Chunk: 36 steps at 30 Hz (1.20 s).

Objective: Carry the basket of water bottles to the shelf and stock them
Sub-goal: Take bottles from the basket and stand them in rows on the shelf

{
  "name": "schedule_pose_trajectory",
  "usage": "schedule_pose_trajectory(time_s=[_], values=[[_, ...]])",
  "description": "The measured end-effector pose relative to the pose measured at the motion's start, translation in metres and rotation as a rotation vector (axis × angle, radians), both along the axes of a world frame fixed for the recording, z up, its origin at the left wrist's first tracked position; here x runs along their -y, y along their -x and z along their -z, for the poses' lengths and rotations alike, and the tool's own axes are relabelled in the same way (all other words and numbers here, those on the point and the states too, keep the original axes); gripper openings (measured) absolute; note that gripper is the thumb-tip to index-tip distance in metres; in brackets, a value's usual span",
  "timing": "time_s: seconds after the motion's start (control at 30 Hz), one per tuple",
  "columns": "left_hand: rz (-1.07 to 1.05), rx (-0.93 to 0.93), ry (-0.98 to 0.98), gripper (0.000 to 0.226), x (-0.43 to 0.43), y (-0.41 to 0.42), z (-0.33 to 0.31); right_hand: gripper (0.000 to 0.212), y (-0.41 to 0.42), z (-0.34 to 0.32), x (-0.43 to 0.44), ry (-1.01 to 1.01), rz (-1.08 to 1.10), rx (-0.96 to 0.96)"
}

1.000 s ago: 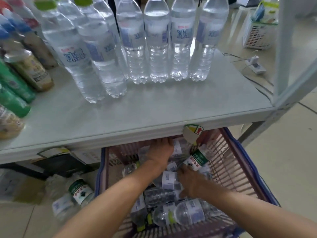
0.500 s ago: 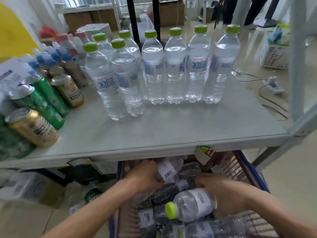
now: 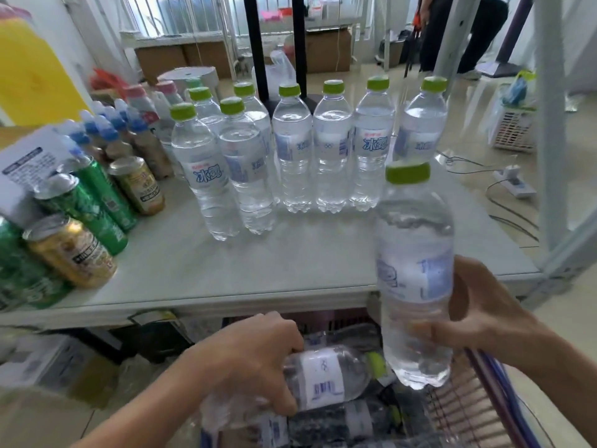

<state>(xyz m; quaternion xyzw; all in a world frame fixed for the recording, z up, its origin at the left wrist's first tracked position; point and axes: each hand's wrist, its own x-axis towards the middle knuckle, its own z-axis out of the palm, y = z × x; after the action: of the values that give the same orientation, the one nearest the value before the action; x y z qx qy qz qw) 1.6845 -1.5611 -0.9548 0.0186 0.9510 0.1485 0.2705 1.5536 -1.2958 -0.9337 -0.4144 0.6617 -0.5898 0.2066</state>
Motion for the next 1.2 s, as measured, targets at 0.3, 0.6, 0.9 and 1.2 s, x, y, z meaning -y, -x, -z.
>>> schedule_pose_trajectory(time_s=[0.3,0.6,0.9,1.2], values=[[-0.084,-0.019,-0.560,0.046,0.048,0.017,-0.091,0.067,0.022,-0.034,0.011,0.260,0.401,-0.035],[-0.729,-0.722,-0.923,0.055,0.026,0.048,-0.052,0.045,0.044,-0.010,0.079,0.186,0.640,-0.036],[-0.709,-0.998,-0.898,0.061,0.000,0.099,-0.014,0.060,0.044,0.014,0.106,0.025,0.670,-0.096],[-0.639,-0.937,-0.019,0.064,-0.002,0.102,-0.013,0.077,0.056,-0.009,0.098,-0.614,0.637,-0.501]])
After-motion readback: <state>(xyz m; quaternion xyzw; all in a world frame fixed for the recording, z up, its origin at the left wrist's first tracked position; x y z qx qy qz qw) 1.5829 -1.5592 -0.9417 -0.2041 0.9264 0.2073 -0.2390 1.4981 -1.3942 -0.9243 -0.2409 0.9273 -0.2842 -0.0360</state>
